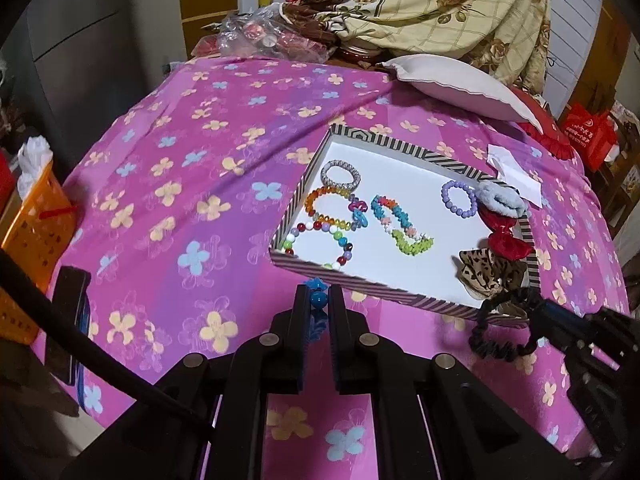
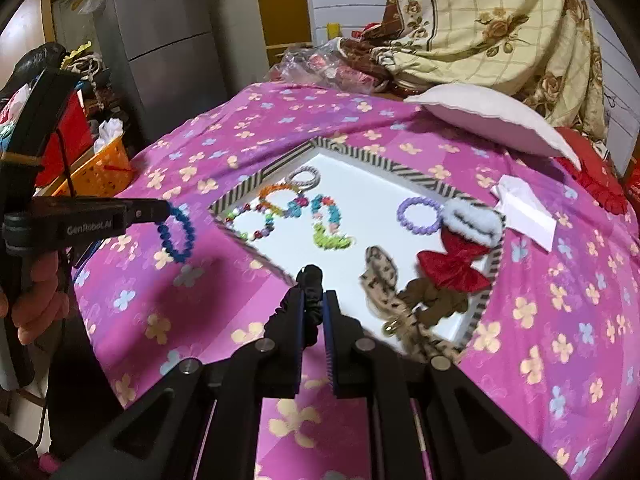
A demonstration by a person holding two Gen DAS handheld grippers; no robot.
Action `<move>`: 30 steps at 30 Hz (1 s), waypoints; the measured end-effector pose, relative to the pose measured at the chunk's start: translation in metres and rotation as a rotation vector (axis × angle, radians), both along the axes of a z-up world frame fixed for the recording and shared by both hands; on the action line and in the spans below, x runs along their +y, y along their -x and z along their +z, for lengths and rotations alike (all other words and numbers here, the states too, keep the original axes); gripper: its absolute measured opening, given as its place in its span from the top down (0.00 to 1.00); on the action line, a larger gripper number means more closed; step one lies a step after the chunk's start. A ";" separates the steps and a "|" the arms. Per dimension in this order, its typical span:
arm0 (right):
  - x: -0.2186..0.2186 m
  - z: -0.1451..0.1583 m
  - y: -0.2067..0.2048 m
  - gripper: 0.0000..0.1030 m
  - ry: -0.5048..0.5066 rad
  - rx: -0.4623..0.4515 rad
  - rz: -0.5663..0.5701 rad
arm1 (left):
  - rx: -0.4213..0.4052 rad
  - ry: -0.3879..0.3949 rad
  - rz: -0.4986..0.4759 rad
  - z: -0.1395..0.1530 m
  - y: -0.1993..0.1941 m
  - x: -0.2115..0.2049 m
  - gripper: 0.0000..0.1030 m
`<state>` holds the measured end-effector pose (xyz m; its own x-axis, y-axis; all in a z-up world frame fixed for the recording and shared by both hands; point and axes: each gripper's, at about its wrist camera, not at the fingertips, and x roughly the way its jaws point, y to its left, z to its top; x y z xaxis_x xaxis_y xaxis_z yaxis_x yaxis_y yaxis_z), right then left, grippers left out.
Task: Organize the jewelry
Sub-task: 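Carry the blue bracelet and black scrunchie into the tray and release both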
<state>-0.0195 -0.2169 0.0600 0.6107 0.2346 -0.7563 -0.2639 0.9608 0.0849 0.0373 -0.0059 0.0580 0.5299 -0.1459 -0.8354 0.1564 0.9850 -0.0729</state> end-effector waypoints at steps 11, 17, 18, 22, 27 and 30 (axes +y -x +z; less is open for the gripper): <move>-0.024 0.012 -0.033 0.91 0.025 -0.015 -0.036 | -0.006 -0.038 -0.023 0.002 -0.019 -0.018 0.80; -0.045 0.017 -0.066 0.91 -0.005 -0.011 -0.084 | -0.014 -0.056 -0.040 0.008 -0.040 -0.033 0.80; -0.047 0.017 -0.072 0.91 -0.011 -0.009 -0.090 | -0.010 -0.057 -0.042 0.008 -0.047 -0.037 0.80; -0.052 0.007 -0.099 0.91 -0.045 0.016 -0.107 | 0.001 -0.057 -0.045 0.008 -0.070 -0.052 0.80; -0.051 -0.024 -0.128 0.91 -0.076 0.079 -0.114 | 0.025 -0.047 -0.058 0.004 -0.100 -0.078 0.80; -0.053 -0.047 -0.136 0.91 -0.077 0.125 -0.128 | 0.046 -0.031 -0.074 -0.003 -0.121 -0.099 0.80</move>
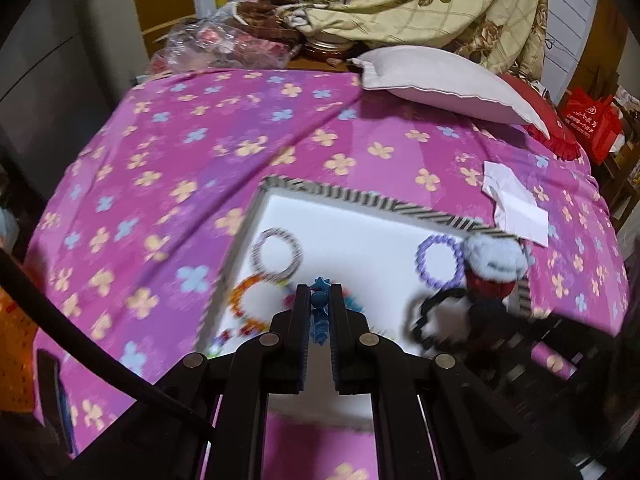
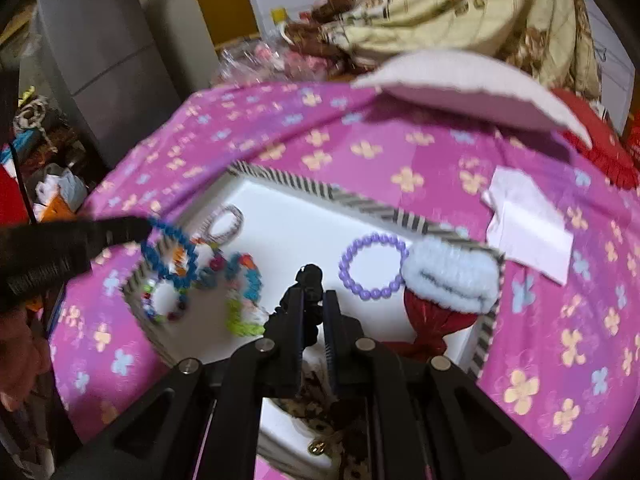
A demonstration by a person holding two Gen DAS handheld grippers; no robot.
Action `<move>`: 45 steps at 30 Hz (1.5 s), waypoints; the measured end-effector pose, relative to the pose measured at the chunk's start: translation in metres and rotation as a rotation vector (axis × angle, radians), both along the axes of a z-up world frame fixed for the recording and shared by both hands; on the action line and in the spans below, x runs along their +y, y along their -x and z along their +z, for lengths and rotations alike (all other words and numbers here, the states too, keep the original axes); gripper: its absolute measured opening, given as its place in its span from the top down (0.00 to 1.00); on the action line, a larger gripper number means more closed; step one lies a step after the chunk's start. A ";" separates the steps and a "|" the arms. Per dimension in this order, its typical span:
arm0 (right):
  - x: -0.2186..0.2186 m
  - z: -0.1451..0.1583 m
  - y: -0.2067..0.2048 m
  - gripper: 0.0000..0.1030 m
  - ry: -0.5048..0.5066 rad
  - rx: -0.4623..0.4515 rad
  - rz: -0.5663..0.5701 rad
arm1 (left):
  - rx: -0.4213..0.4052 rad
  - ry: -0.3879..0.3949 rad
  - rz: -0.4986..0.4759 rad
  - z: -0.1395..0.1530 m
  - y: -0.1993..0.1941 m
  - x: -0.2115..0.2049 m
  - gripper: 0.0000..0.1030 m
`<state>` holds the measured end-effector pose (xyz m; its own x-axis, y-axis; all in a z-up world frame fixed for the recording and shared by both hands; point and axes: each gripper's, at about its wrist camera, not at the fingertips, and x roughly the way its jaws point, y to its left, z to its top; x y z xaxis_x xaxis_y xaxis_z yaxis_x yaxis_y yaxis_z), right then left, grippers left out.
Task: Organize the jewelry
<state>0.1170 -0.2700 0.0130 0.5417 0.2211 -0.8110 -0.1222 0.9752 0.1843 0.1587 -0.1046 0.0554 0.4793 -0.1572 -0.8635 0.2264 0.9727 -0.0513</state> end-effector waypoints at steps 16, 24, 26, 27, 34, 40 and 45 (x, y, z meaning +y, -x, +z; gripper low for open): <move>-0.015 -0.032 0.001 0.70 0.003 0.047 -0.013 | 0.147 0.050 0.021 -0.080 -0.077 -0.024 0.80; -0.017 -0.024 0.008 0.65 -0.038 0.017 -0.043 | 0.166 0.058 0.030 -0.084 -0.066 -0.017 0.58; -0.017 -0.019 0.012 0.62 -0.037 0.004 -0.049 | 0.162 0.057 0.030 -0.081 -0.060 -0.015 0.56; -0.016 -0.015 0.015 0.59 -0.035 -0.007 -0.054 | 0.154 0.053 0.026 -0.079 -0.055 -0.014 0.56; -0.014 0.006 0.041 0.51 -0.017 -0.061 -0.093 | 0.045 -0.008 0.051 -0.055 -0.013 0.011 0.56; -0.012 0.019 0.065 0.47 0.006 -0.096 -0.135 | -0.067 -0.044 0.069 -0.034 0.028 0.036 0.56; -0.001 0.027 0.080 0.46 0.021 -0.117 -0.139 | -0.096 -0.012 0.097 -0.023 0.055 0.051 0.56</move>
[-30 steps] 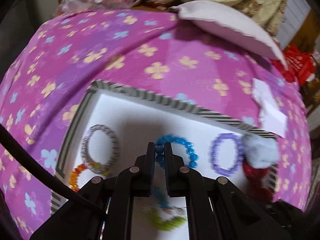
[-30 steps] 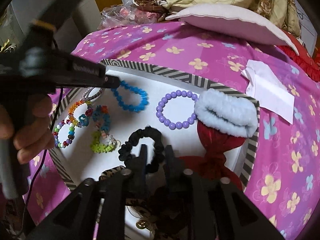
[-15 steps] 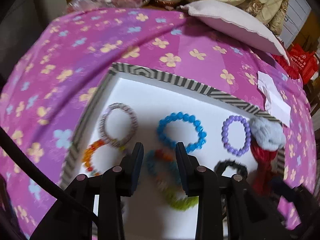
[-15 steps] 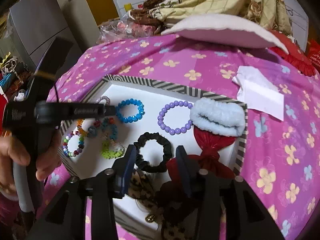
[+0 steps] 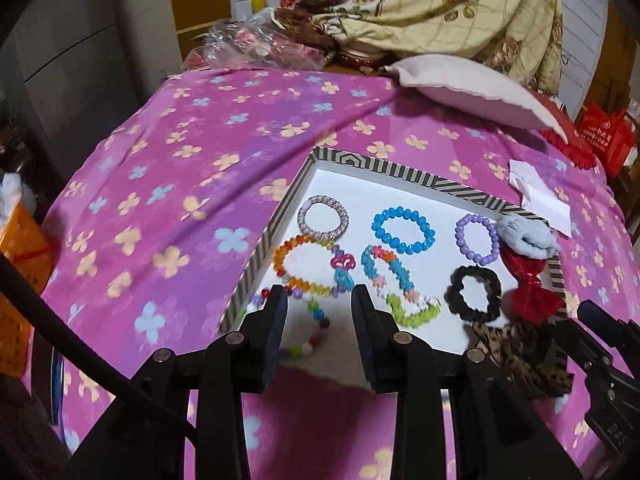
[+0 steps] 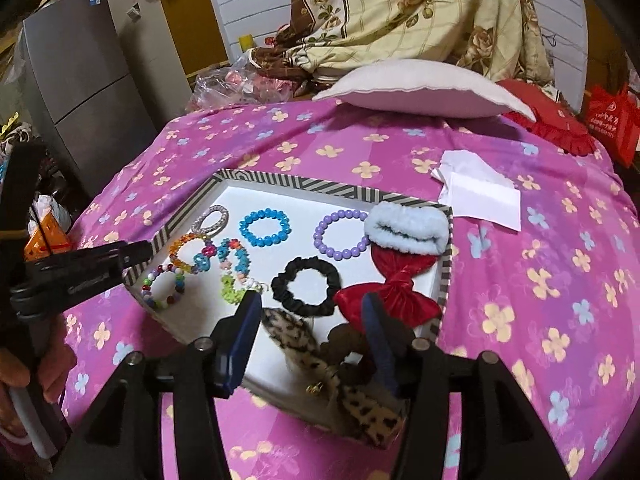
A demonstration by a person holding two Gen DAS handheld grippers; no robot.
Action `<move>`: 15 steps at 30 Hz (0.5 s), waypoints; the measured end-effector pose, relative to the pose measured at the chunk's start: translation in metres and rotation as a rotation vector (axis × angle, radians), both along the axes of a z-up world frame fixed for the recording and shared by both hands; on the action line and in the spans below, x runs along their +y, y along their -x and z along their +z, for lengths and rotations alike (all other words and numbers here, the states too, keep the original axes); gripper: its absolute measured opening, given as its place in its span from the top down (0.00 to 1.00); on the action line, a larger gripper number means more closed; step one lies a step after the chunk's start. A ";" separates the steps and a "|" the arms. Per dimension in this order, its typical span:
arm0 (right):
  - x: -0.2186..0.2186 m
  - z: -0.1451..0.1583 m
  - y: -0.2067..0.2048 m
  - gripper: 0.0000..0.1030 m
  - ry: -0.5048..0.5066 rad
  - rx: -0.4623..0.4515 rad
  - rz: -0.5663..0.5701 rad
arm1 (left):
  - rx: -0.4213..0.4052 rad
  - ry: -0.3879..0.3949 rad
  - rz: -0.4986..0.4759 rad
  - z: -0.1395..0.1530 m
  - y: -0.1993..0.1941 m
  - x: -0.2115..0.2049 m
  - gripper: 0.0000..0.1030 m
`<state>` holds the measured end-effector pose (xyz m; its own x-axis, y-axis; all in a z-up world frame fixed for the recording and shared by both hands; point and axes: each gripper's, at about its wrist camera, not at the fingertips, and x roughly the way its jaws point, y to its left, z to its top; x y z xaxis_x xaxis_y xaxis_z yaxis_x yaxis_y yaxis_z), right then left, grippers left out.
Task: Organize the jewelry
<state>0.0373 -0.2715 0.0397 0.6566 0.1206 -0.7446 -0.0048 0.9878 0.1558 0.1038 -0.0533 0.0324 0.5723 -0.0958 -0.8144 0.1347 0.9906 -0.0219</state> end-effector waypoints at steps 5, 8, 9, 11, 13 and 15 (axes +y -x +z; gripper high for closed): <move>0.012 0.006 0.009 0.42 0.031 -0.009 0.000 | -0.044 -0.023 0.003 0.009 0.022 0.005 0.56; 0.013 0.008 0.012 0.41 0.016 -0.012 -0.012 | -0.055 -0.014 0.008 0.014 0.031 0.007 0.56; 0.013 0.009 0.013 0.41 0.011 -0.014 -0.016 | -0.058 -0.012 0.009 0.015 0.033 0.008 0.56; 0.016 0.010 0.016 0.41 0.012 -0.017 -0.019 | -0.064 -0.009 0.013 0.017 0.038 0.009 0.56; 0.019 0.011 0.019 0.38 0.022 -0.017 -0.017 | -0.068 -0.009 0.014 0.019 0.041 0.010 0.56; 0.021 0.012 0.020 0.36 0.027 -0.017 -0.021 | -0.070 -0.009 0.017 0.020 0.043 0.010 0.56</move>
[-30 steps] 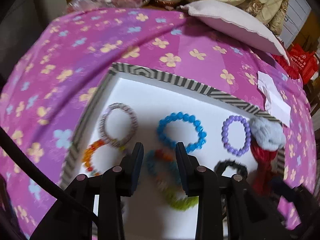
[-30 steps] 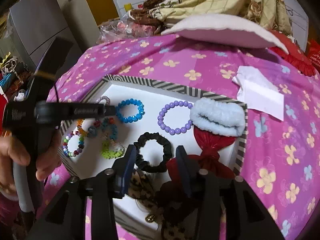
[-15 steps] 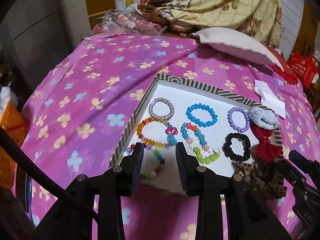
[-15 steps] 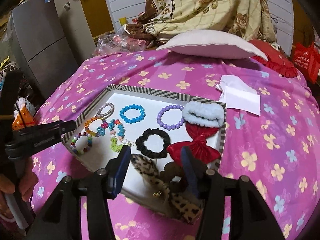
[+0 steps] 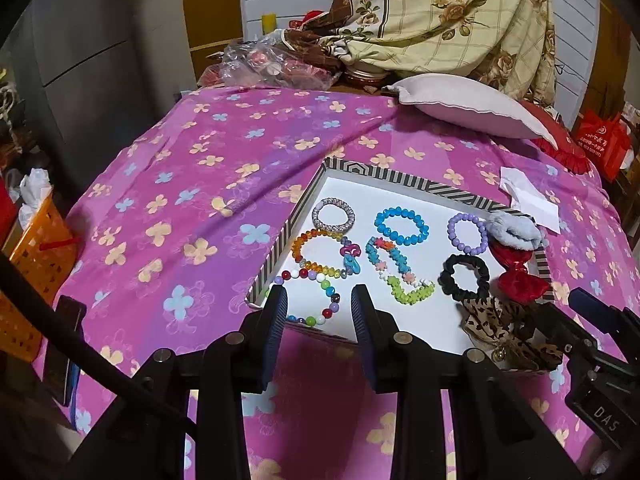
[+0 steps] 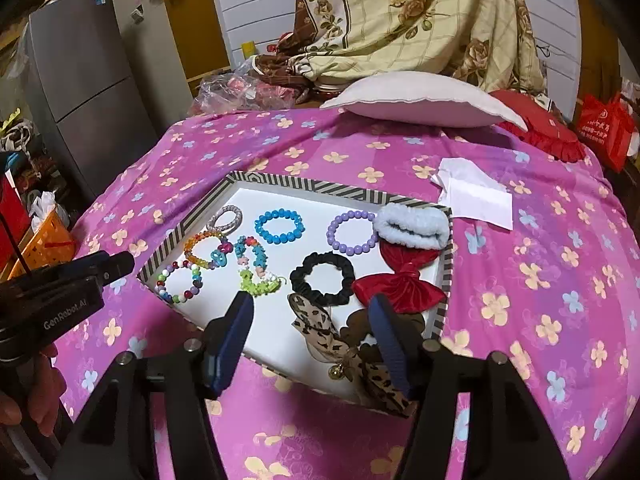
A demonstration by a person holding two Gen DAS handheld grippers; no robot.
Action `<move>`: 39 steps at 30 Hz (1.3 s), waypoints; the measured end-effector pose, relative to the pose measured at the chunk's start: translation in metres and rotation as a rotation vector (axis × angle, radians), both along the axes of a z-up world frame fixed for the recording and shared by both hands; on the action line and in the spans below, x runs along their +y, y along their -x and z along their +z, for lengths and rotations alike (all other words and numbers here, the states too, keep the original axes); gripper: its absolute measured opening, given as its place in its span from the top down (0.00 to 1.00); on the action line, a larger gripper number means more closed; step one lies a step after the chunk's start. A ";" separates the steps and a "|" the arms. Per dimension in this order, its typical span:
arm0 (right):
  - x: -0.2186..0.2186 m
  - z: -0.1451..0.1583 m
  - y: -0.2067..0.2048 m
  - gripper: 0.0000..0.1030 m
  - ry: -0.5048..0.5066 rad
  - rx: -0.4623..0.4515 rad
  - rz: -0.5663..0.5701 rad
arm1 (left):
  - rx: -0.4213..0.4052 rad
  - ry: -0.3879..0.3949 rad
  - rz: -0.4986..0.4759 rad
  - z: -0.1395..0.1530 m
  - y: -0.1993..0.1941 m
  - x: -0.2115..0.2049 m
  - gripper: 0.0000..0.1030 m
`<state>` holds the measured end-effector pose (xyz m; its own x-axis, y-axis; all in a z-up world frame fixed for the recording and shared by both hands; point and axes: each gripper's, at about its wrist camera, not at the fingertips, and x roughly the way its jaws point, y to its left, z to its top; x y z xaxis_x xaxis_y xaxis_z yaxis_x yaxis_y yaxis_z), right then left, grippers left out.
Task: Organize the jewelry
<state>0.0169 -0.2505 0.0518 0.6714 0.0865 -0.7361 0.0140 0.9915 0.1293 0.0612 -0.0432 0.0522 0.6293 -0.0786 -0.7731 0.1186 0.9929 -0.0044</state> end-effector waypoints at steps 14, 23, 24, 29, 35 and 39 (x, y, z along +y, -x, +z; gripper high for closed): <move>0.001 0.004 0.004 0.34 -0.006 0.000 -0.003 | -0.007 -0.009 0.009 0.005 0.006 0.001 0.56; 0.000 0.003 0.004 0.33 -0.006 0.012 -0.003 | -0.005 -0.020 0.006 0.004 0.006 -0.002 0.56; 0.000 0.002 0.004 0.33 -0.005 0.014 -0.002 | -0.005 -0.021 0.003 0.003 0.006 -0.002 0.56; 0.000 0.002 0.004 0.33 -0.005 0.014 0.000 | -0.011 -0.022 0.003 0.004 0.007 -0.004 0.56; 0.000 0.001 0.004 0.33 -0.005 0.019 0.003 | -0.010 -0.027 0.002 0.004 0.008 -0.005 0.56; 0.000 0.000 0.004 0.32 -0.004 0.024 0.003 | -0.010 -0.026 0.002 0.004 0.008 -0.006 0.56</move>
